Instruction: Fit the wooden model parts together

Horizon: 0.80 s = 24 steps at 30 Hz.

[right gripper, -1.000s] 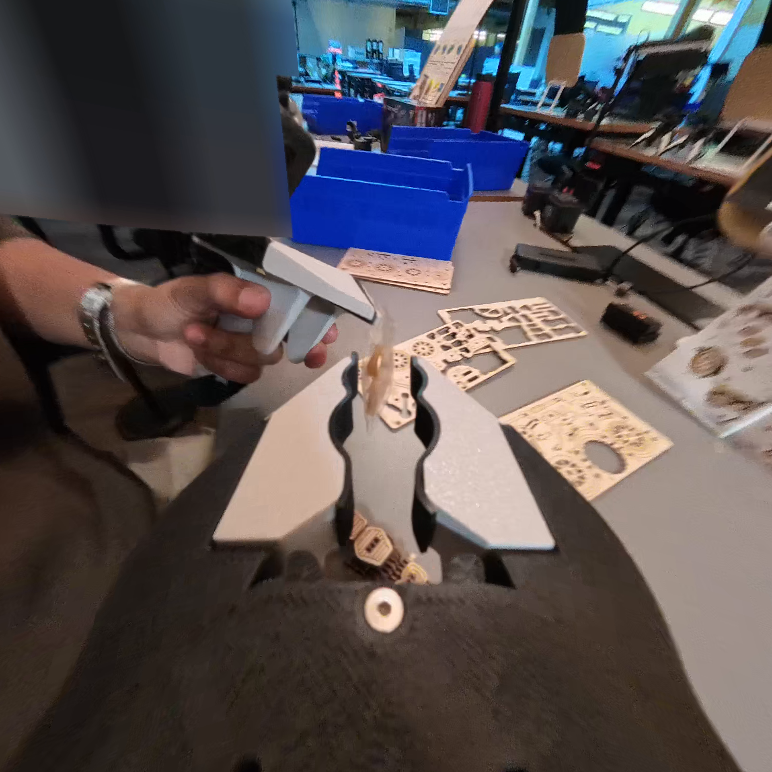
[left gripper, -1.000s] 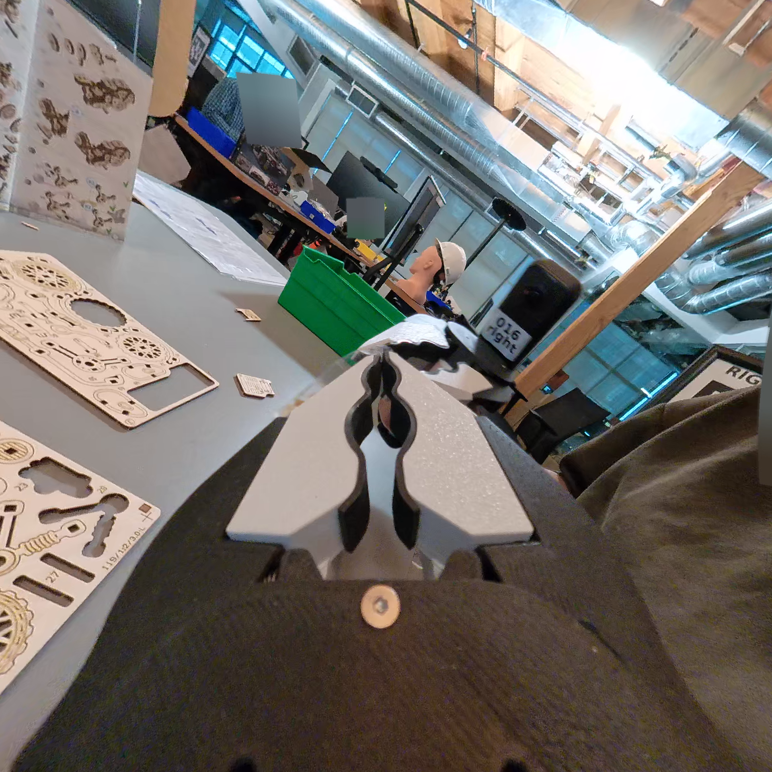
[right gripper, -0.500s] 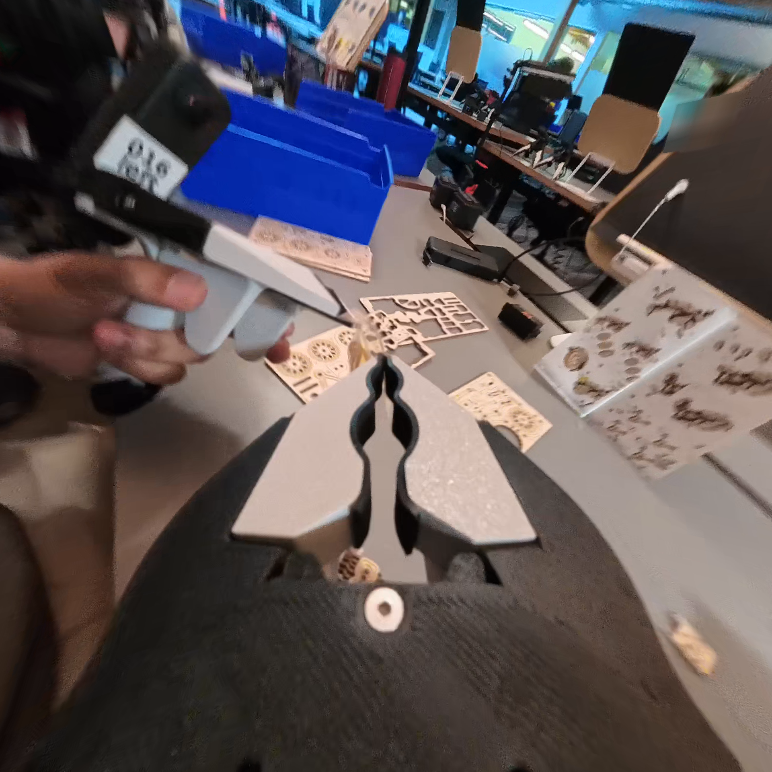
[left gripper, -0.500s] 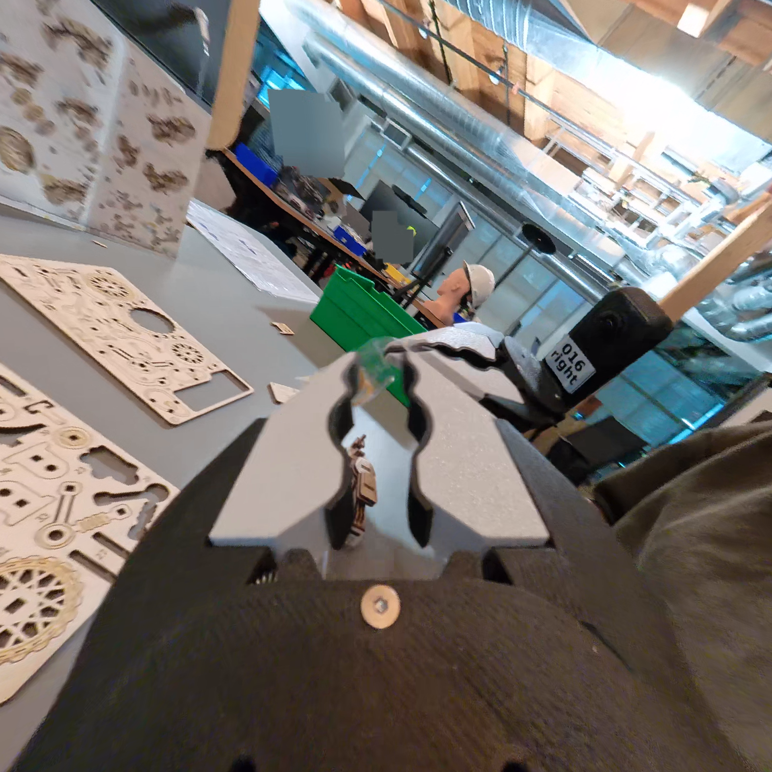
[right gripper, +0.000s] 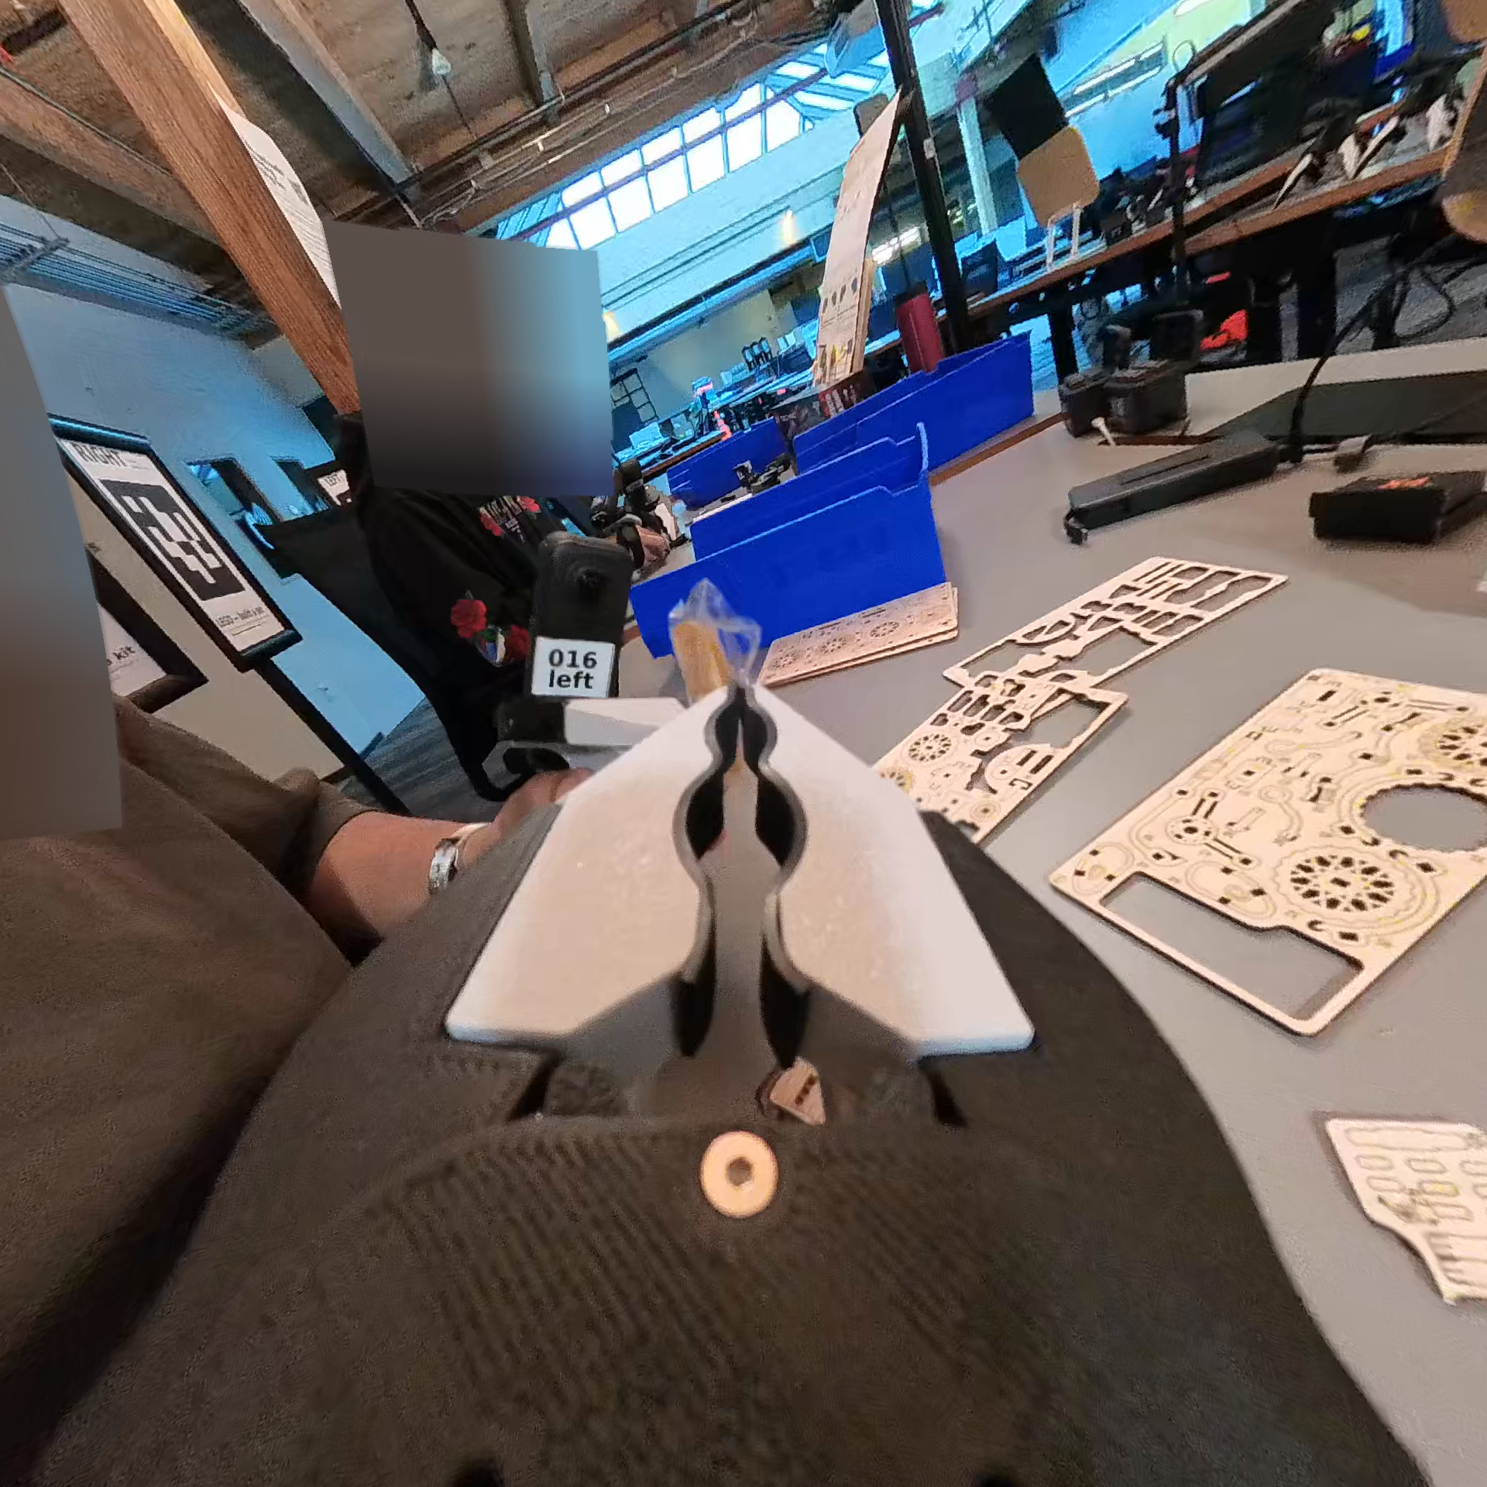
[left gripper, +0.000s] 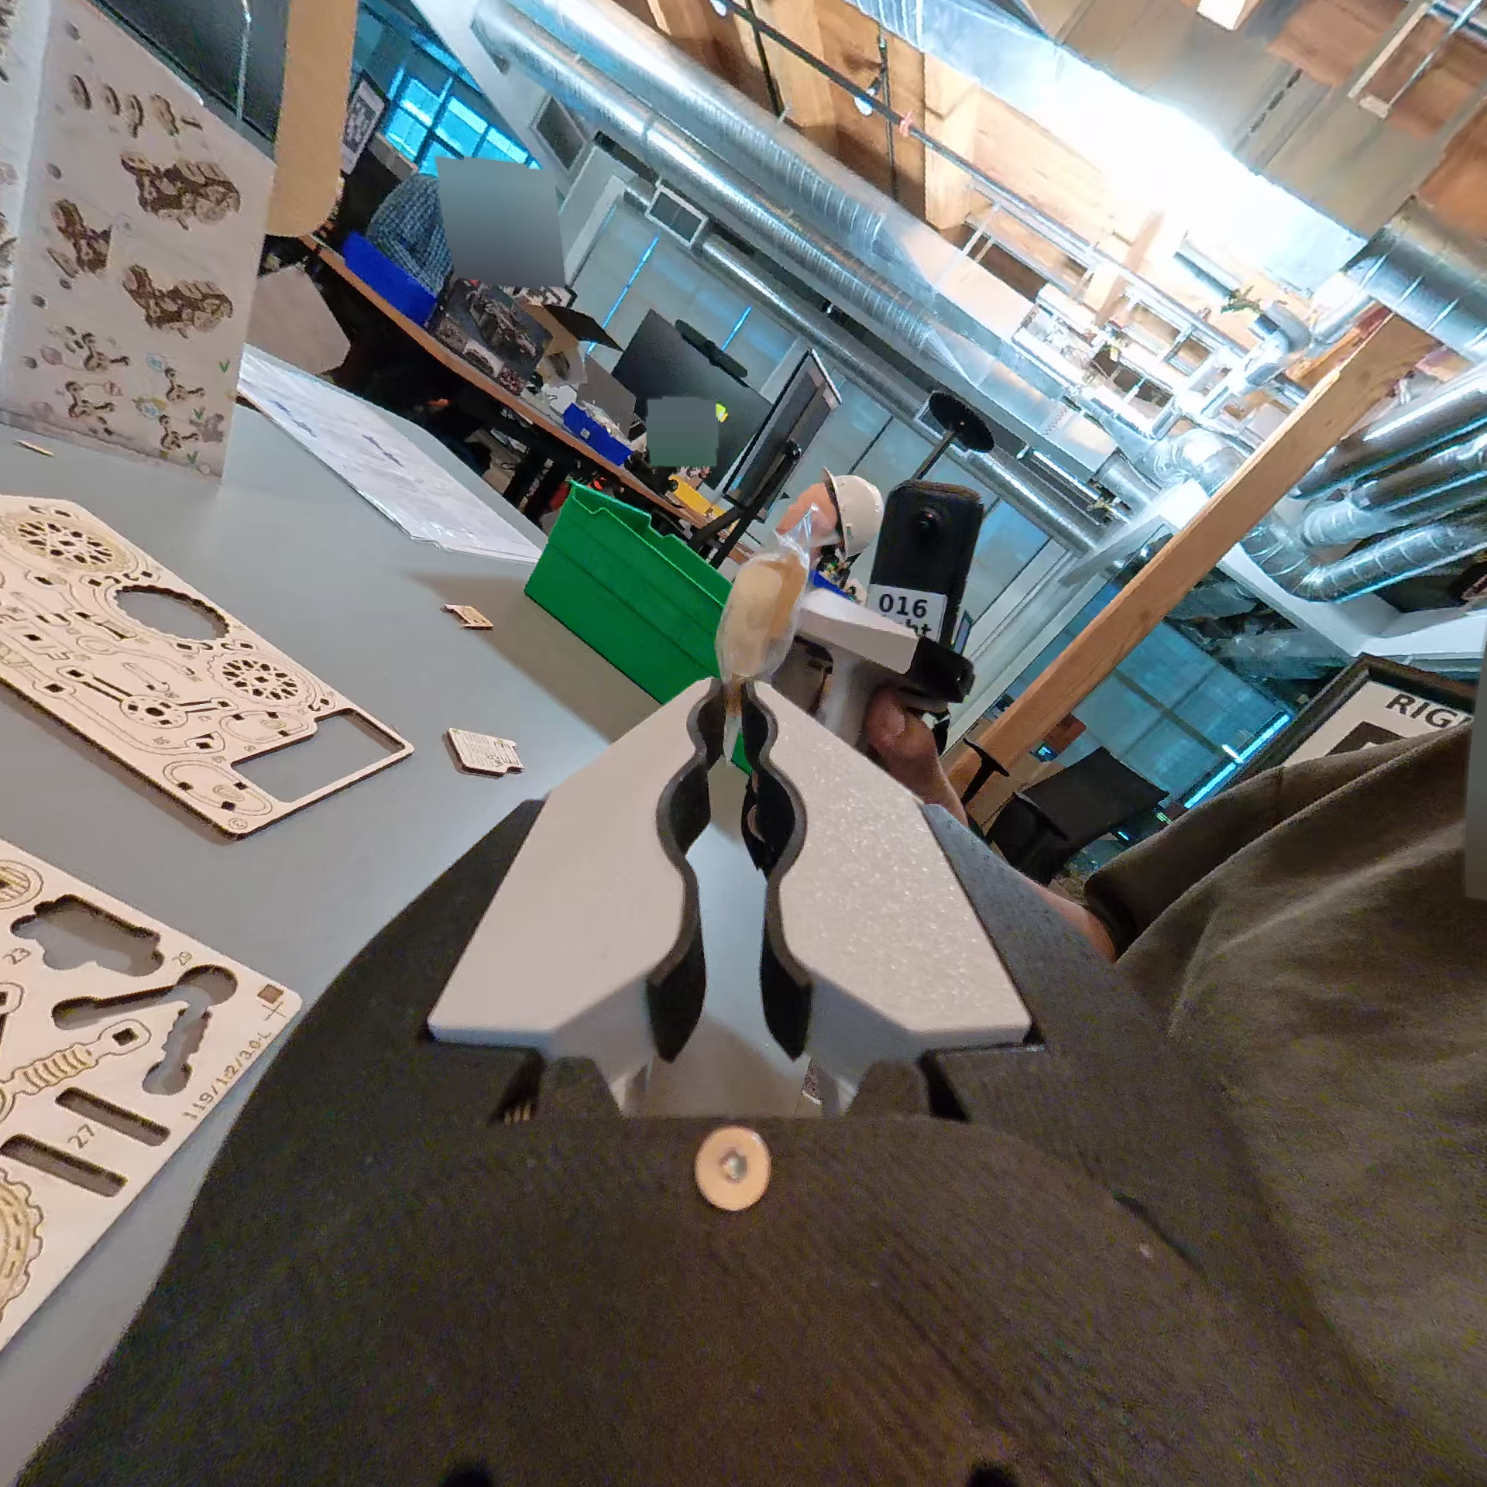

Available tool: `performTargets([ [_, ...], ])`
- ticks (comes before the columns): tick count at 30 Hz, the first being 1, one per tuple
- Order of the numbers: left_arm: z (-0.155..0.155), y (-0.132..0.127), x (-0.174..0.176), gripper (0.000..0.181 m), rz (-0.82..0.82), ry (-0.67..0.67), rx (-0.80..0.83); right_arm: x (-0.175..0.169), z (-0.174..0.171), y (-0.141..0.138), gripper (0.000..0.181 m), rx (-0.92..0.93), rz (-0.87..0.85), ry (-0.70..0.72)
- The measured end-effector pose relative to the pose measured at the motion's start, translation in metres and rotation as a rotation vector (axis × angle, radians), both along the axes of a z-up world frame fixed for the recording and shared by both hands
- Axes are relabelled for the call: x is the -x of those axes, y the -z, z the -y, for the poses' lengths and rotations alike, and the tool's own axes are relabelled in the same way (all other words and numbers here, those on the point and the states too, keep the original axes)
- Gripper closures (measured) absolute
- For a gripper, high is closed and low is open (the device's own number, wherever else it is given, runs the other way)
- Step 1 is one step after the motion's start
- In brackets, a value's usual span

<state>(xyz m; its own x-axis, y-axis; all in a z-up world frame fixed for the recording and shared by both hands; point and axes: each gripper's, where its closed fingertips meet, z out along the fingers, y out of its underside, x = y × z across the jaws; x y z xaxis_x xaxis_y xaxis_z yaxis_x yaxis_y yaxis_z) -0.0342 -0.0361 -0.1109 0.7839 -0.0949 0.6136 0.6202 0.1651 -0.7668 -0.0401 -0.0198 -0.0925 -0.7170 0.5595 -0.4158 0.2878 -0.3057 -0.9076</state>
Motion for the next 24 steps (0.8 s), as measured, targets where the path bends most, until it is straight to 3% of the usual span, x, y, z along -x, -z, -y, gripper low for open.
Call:
performTargets([
  [3,0.0,0.0,0.0,0.181,0.015,0.014,-0.004,0.003,-0.001,0.007,0.179,-0.015,0.025,-0.001],
  [6,0.002,0.0,0.004,0.181,0.069,0.017,-0.017,0.008,-0.016,0.004,0.158,-0.027,0.0,0.057],
  [11,0.005,0.003,0.011,0.181,0.141,0.021,-0.038,-0.006,-0.018,-0.013,0.181,-0.155,-0.184,0.054],
  [15,0.004,0.003,0.008,0.181,0.155,0.046,-0.047,-0.007,-0.004,-0.001,0.177,-0.258,-0.195,0.034],
  [24,0.0,0.003,-0.002,0.181,0.141,0.108,-0.04,-0.004,-0.004,0.005,0.16,-0.158,-0.104,-0.024],
])
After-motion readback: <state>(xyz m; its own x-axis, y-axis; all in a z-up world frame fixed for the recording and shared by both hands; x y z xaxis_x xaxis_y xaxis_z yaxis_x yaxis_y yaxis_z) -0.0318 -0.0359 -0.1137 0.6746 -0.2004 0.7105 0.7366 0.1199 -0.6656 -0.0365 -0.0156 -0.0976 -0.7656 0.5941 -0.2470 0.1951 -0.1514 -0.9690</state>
